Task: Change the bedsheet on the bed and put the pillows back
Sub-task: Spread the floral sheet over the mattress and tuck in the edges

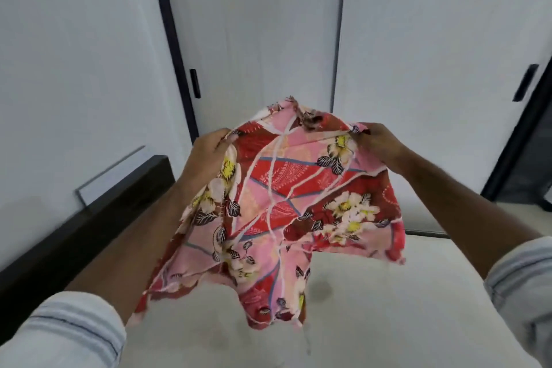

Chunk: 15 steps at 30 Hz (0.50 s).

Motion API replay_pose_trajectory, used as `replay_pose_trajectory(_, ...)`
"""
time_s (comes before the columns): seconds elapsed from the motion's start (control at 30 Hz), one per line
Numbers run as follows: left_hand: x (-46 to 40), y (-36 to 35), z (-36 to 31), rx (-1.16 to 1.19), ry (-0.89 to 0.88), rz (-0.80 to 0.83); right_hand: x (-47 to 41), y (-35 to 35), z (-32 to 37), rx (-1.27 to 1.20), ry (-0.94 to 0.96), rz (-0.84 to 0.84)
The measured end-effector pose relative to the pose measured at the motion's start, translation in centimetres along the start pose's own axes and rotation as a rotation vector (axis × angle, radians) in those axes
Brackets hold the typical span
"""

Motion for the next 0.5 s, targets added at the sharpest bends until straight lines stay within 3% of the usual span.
replay_pose_trajectory(0.17,-2.4,-5.1,0.6,0.164,0.083,0.150,-2.0,3.5,-3.4,-0.075,0.007,-0.137)
replay_pose_trajectory(0.3,-3.8,-7.4,1.7,0.316,0.126,0.189,-3.2,4.1,-6.0,-0.156,-0.031,-0.148)
replay_pose_trajectory(0.43,-6.0,-7.2,2.0,0.290,0.105,0.162,-4.1,3.8,-7.3,-0.271,-0.026,-0.151)
replay_pose_trajectory(0.5,-7.3,-6.8,2.0,0.171,0.031,0.150,-4.9,3.3,-7.2,-0.324,-0.034,-0.171)
Point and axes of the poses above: each hand's wrist, its own x-axis away from the middle knuckle, its own y-axis out of the back of the hand, z = x × y, the point moved 10 cm from there along -x, towards the middle knuckle, and after that the axes turned 4 degrees about y, right-handed, at the moved point
